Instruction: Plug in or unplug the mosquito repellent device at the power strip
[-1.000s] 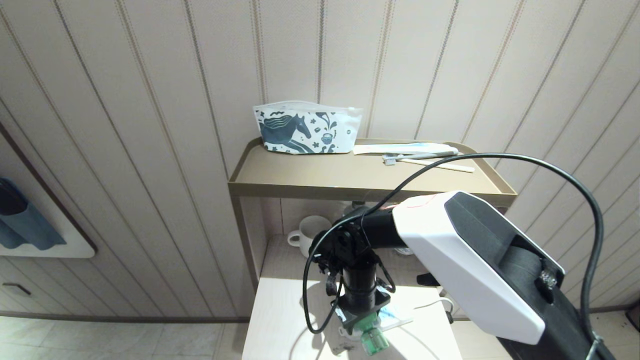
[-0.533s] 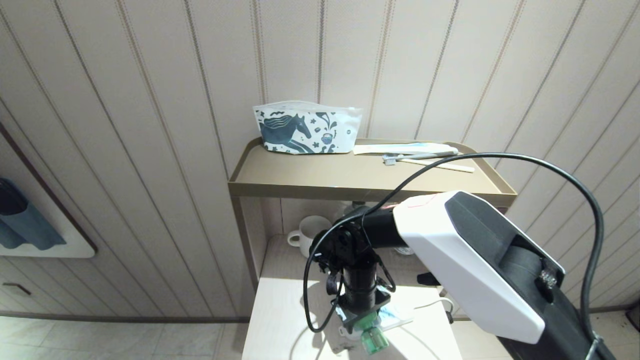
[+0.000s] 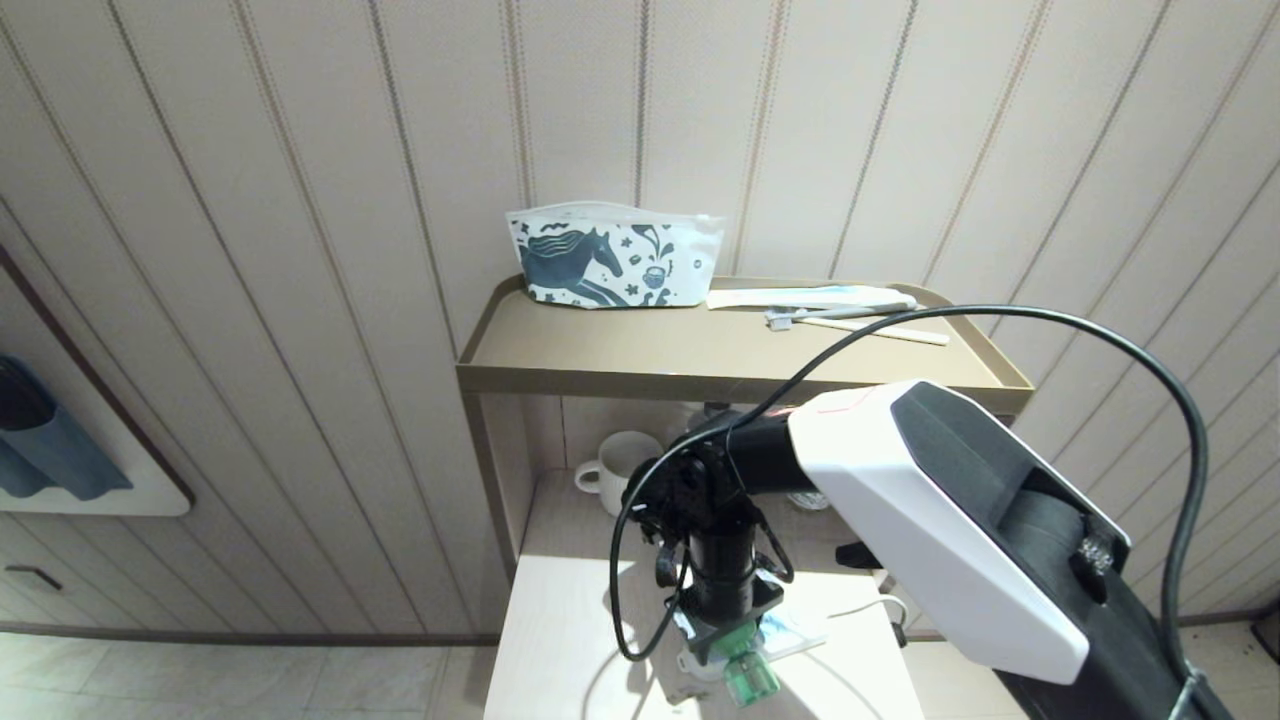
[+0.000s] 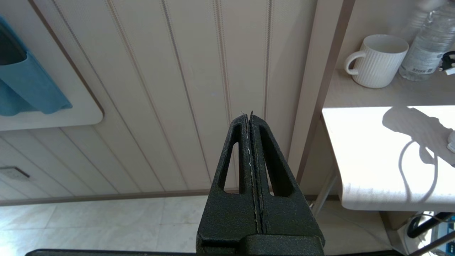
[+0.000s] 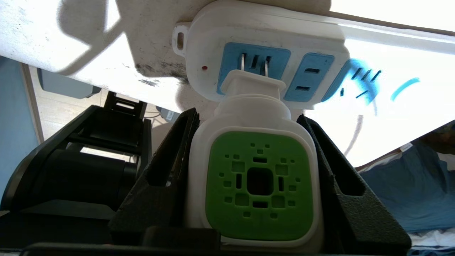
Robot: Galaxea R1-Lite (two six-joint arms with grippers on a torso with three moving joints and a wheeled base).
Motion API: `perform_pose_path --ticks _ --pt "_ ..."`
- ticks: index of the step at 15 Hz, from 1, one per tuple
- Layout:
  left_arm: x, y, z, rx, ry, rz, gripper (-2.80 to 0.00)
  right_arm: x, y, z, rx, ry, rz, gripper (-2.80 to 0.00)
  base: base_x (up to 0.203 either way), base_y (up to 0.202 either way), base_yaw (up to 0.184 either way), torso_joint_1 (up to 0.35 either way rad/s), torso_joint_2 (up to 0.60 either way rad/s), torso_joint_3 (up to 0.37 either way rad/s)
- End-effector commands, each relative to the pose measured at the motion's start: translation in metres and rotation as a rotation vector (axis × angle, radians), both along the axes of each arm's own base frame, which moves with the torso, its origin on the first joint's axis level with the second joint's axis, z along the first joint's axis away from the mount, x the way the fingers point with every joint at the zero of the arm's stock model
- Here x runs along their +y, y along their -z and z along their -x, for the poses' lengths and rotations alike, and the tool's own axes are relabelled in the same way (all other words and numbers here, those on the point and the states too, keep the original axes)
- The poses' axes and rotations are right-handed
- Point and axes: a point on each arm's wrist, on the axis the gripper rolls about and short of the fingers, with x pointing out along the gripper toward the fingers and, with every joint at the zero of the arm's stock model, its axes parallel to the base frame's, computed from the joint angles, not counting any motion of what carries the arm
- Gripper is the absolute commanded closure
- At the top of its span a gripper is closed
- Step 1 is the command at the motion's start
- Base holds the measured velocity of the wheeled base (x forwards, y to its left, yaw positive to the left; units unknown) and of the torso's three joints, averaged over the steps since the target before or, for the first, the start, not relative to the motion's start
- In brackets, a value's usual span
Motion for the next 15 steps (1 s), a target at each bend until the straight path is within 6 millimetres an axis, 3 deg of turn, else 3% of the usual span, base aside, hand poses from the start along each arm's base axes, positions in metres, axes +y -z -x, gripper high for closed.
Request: perform_pose_path --ticks 1,15 --pt "0.0000 0.0000 -0.0001 0.002 0.001 -0.001 0.00 0.0000 0.0010 0.0006 0.006 0.001 0.004 0.00 0.000 0.000 0.000 0.000 0.00 0.000" --pt "0.0000 0.0000 -0.0001 0.002 0.001 -0.001 0.00 -0.0002 -0.0043 0.0008 -0.006 0.001 -0.003 0.00 0.000 0.000 0.000 -0.033 0.07 0.036"
